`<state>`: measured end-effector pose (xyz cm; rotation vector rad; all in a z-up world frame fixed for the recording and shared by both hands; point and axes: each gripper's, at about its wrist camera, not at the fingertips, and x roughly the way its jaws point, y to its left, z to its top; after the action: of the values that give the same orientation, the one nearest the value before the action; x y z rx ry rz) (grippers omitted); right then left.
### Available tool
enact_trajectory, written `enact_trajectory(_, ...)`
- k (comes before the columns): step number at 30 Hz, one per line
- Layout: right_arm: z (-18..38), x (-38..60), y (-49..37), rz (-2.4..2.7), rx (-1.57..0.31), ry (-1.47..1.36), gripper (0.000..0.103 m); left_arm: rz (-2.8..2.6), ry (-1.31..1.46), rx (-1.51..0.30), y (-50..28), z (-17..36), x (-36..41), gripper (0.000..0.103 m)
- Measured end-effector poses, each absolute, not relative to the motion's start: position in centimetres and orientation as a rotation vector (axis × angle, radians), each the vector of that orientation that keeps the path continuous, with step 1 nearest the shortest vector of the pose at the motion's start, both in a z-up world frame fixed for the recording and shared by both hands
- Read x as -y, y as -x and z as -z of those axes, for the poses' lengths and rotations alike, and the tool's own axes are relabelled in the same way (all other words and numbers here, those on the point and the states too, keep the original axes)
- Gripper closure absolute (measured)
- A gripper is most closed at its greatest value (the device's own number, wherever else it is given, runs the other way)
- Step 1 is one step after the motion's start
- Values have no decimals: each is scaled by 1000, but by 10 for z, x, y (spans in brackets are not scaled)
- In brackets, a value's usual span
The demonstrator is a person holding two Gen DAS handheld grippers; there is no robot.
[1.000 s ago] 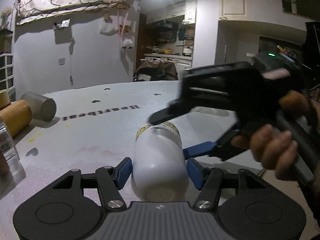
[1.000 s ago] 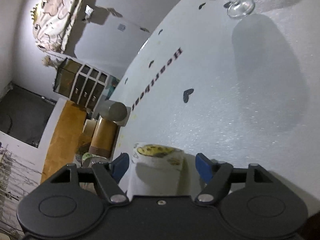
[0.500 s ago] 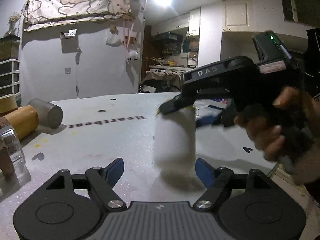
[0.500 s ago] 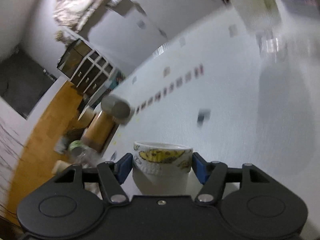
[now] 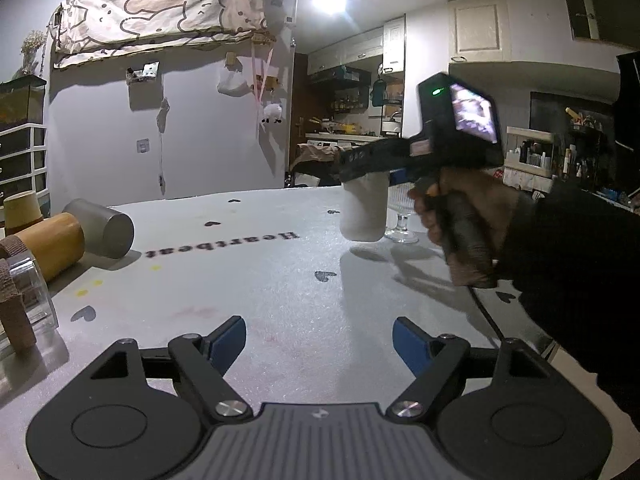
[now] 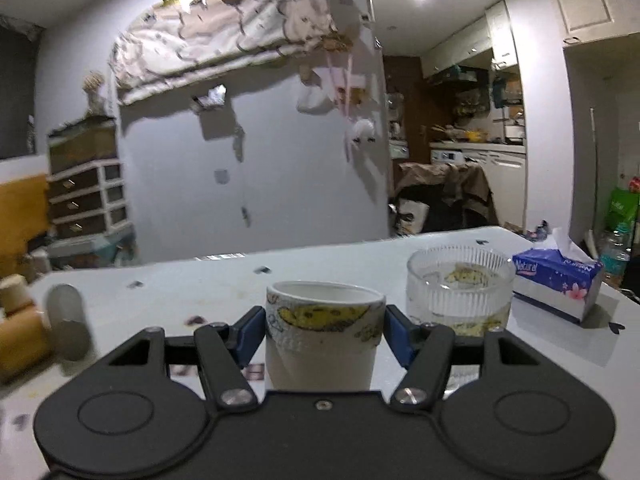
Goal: Flip cup upright
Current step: 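Rotate the white cup upright with the right gripper and lower it beside the glass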
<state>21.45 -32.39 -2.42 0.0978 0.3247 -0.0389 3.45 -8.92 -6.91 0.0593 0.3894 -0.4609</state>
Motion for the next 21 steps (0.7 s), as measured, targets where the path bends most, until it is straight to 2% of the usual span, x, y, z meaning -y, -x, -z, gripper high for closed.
enact_trajectory(14,45,304,-236,108,-280,21,38,445,-55,-389,-35,70,84,22)
enact_trajectory(19,41,305,-229,105,-314,0,37,432,-64,-370,-36,67,85,12)
enact_trajectory(21,42,305,-228,95,-328,-11,38,431,-68,-362,-37,65,85,11)
